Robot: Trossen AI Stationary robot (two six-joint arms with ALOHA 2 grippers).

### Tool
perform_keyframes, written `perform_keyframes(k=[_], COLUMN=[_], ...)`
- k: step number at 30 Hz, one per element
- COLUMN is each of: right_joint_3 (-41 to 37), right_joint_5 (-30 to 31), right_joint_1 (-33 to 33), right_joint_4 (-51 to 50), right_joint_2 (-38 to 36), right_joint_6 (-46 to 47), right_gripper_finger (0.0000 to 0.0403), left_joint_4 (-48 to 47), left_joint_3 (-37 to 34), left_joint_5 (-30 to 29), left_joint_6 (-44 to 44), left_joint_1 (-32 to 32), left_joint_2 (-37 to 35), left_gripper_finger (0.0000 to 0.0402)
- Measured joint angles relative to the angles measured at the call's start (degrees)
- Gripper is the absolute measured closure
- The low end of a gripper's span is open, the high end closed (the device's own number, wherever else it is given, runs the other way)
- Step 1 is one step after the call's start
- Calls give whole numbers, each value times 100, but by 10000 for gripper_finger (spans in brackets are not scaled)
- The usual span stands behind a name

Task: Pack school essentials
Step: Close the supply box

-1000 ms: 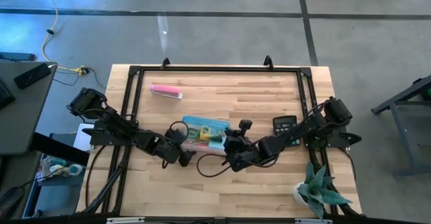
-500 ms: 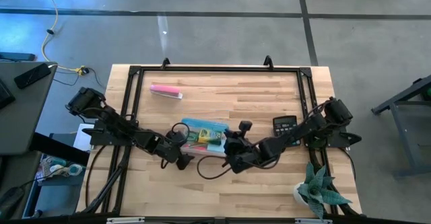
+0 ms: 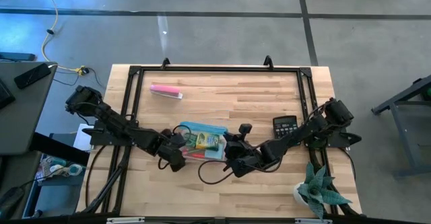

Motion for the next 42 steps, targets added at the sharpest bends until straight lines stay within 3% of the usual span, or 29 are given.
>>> perform_keyframes(k=[7, 17, 34, 42], right_joint_3=[0, 0, 0, -2], right_joint_5=[-14, -21, -231, -428], right_joint_1=[41, 41, 197, 246], right_joint_4=[25, 22, 18, 18], right_joint_2=[0, 0, 0, 0], right_joint_6=[-145, -192, -512, -639], right_gripper_finger=[382, 382, 382, 382], left_joint_4=[-680, -2931, -6524, -5649], left_joint_3=[369, 950, 2482, 3270], left_joint_5=[450, 499, -1112, -1933], left_joint_6=[-70, -643, 508, 1845], left_joint_1=[-154, -444, 729, 1411], left_joint_2=[-33, -33, -33, -33], left_gripper_finger=[2, 2, 28, 51])
